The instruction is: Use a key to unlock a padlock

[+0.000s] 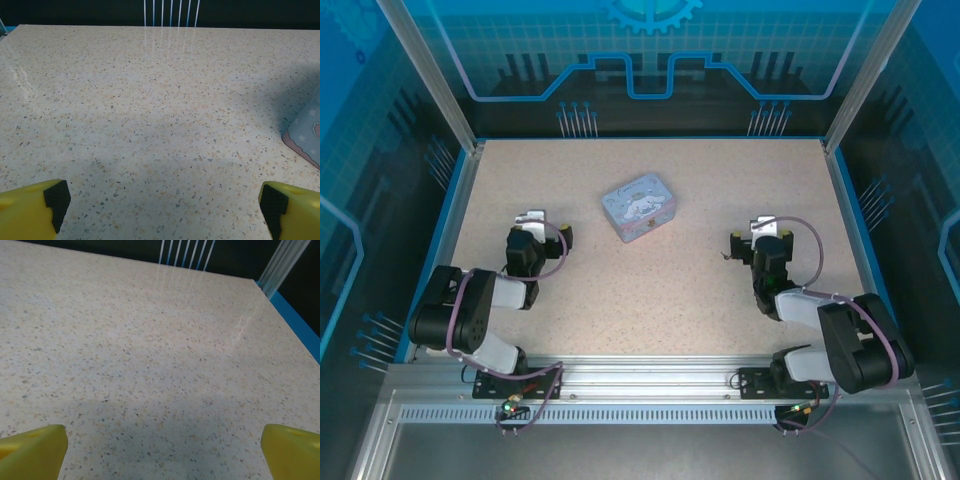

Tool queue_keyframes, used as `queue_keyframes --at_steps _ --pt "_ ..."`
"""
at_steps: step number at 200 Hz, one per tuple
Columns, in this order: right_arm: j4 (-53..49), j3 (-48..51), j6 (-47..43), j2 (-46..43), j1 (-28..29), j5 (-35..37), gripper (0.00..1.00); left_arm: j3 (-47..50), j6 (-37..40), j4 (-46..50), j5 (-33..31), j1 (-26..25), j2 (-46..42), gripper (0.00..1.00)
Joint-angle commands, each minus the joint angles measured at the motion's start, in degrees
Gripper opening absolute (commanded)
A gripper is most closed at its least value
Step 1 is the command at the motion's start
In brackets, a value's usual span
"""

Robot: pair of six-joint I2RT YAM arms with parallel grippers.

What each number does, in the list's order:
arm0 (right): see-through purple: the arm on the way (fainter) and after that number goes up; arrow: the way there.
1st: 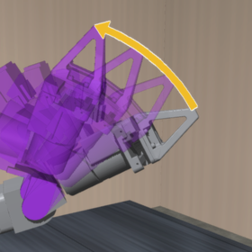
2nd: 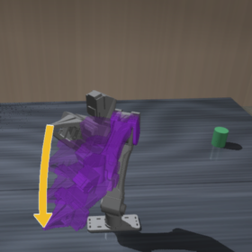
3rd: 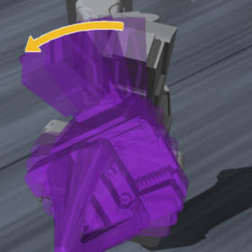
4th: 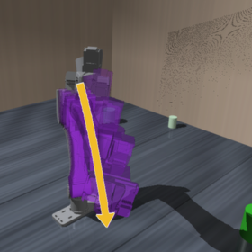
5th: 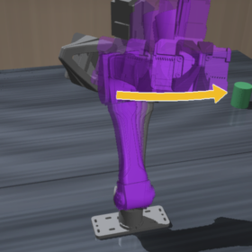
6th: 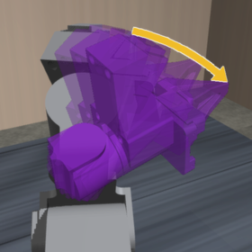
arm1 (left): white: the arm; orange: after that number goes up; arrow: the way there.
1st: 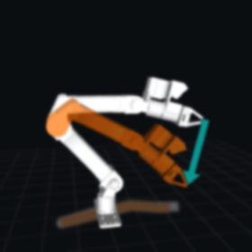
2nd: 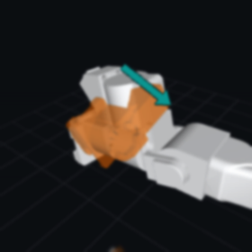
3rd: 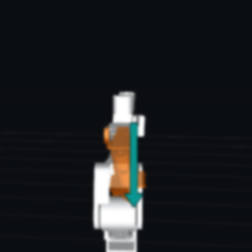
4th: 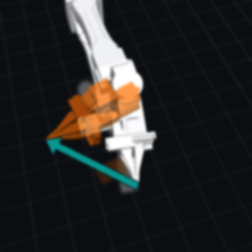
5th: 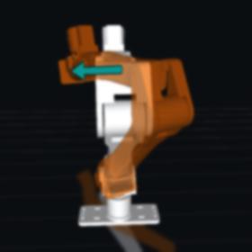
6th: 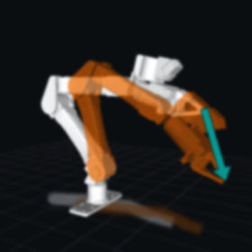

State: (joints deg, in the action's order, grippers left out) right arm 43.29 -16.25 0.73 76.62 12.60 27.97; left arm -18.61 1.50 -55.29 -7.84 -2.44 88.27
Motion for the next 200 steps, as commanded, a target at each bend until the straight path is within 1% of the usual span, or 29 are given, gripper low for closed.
queue_keyframes --at_steps 1,17,23,33,45,49,57,64,73,80,87,113,190,200 --pt "13.75 1.45 -2.46 3.21 -1.21 -4.18 1.00 -1.69 0.74 -0.08 0.52 -0.38 0.52 0.99" --pt "16.67 1.17 -3.80 6.16 -1.18 -6.06 1.00 -2.28 0.26 1.04 0.53 0.03 0.55 0.99" --pt "14.95 0.63 -3.64 5.83 -1.26 -6.68 1.00 -2.87 -0.31 2.14 0.53 0.50 0.64 0.99" --pt "12.44 -0.20 -1.76 5.99 -3.10 -8.65 1.00 -3.65 -1.32 3.68 1.60 1.41 0.51 0.99" --pt "17.12 -0.82 -0.40 10.47 -5.28 -8.98 1.00 -3.63 -1.41 3.60 1.92 1.57 0.61 0.99" --pt "14.47 -2.06 0.10 9.94 -5.73 -9.66 1.00 -3.69 -1.36 3.65 1.93 1.56 0.51 0.99" --pt "3.48 -5.76 1.85 8.51 -7.06 -12.34 1.00 -3.76 -1.42 3.67 1.99 1.64 0.61 0.99" --pt "4.37 -6.67 2.03 10.00 -8.20 -13.59 1.00 -3.85 -1.49 3.95 2.17 1.72 0.59 0.99" --pt "1.66 -7.06 2.55 9.18 -8.28 -13.72 1.00 -4.02 -1.58 4.36 2.68 1.99 0.60 0.99" --pt "3.54 -6.74 2.17 9.67 -8.15 -13.54 1.00 -4.11 -1.67 4.35 2.91 2.08 0.62 0.99" --pt "1.90 -7.13 2.48 9.26 -8.12 -13.50 1.00 -4.11 -1.66 4.40 2.91 2.07 0.65 0.99" --pt "2.71 -7.12 1.60 9.60 -6.48 -10.32 1.00 -4.10 -1.76 4.44 3.08 2.17 0.64 0.99" --pt "2.79 -7.09 1.62 9.60 -6.66 -10.83 1.00 -4.03 -1.68 4.26 2.95 2.17 0.66 0.99" --pt "2.53 -7.20 1.63 9.60 -7.08 -11.97 1.00 -3.92 -1.81 4.02 2.79 2.17 0.62 0.99"
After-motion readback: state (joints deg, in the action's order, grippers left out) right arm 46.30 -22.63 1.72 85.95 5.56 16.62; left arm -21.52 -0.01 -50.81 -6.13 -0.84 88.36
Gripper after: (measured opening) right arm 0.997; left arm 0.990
